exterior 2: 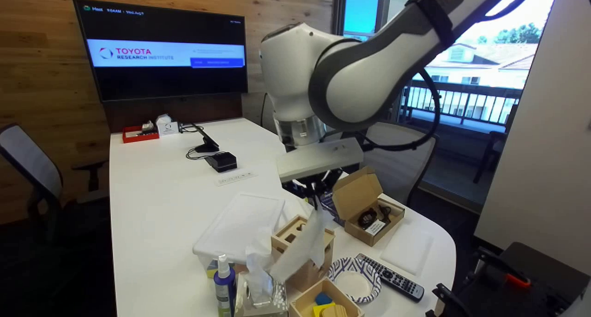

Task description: Wipe the bowl with the tissue

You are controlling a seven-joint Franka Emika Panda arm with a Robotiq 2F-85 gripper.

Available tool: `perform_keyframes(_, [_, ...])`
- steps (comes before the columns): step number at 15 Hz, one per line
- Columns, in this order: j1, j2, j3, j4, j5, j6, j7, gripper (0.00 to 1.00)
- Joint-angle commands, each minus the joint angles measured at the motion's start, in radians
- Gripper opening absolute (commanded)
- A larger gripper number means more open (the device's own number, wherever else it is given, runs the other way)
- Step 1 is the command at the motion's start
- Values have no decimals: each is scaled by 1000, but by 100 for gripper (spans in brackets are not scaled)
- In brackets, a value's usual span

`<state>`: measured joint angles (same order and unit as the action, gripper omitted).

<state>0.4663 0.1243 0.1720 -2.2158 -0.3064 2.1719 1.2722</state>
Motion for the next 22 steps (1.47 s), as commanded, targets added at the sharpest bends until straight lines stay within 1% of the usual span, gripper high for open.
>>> perform_keyframes(1, [-44, -84, 31, -175, -5, -4, 193, 0])
perform_keyframes(5, [-104, -89, 24, -313, 14, 41, 367, 0])
perform_keyframes(7, [-143, -63, 9, -363, 16, 99, 441, 0])
perform_keyframes(9, [-184, -22, -9, -395, 10, 192, 511, 0])
perform_keyframes(12, [-222, 57, -56, -410, -34, 408, 592, 0])
perform_keyframes(13, [-223, 87, -79, -403, -55, 465, 618, 0])
perform_keyframes(14, [-217, 110, -104, -393, -77, 496, 641, 0])
perform_keyframes(15, [-205, 135, -131, -382, -100, 521, 669, 0])
perform_keyframes(17, [-186, 176, -170, -363, -117, 535, 692, 0])
perform_keyframes(22, [-170, 316, -195, -299, -65, 615, 632, 0])
